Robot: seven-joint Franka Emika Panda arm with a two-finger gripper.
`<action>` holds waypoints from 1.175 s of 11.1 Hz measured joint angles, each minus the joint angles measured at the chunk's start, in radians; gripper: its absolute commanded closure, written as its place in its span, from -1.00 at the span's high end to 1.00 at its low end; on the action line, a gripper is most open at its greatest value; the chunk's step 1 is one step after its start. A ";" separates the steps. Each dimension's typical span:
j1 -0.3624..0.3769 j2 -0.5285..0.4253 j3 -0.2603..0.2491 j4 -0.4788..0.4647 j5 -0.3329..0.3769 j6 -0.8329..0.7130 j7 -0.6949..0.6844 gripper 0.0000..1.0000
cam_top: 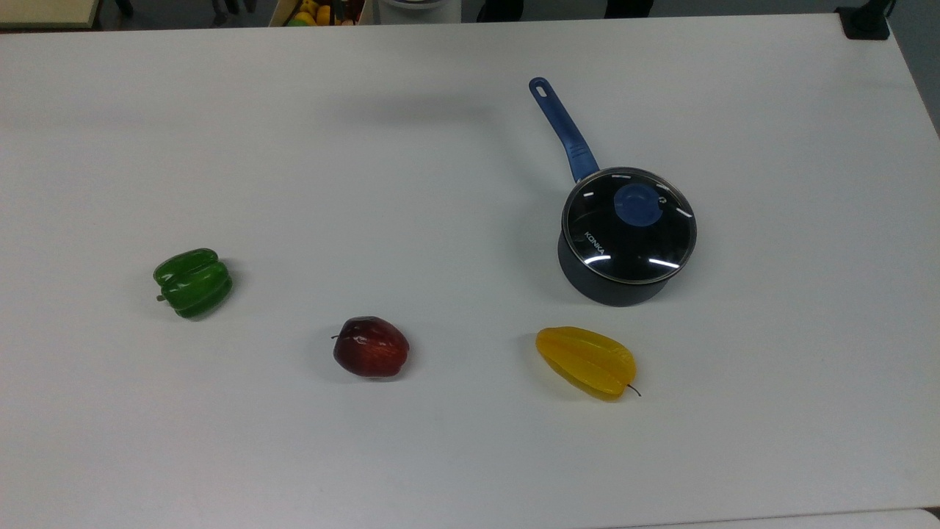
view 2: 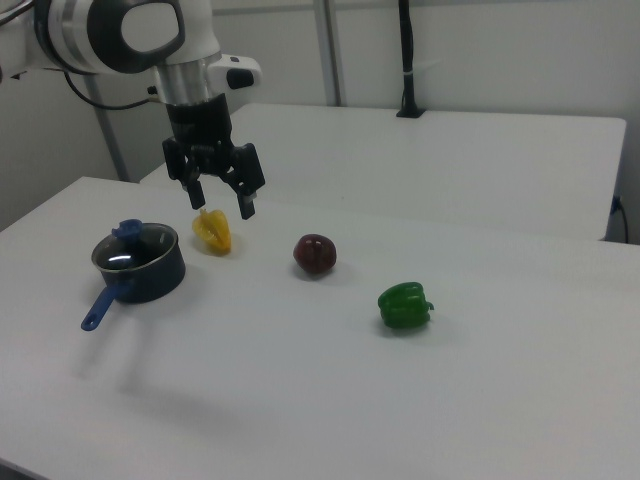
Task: Open lid
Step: 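Move the gripper over the saucepan toward the blue lid knob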
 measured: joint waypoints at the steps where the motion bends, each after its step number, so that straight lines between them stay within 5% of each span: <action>1: 0.005 0.000 0.001 0.000 0.000 0.000 0.000 1.00; 9: 0.022 0.006 0.025 -0.003 0.007 0.085 0.001 1.00; 13: 0.197 0.016 0.049 -0.012 0.014 0.144 0.021 1.00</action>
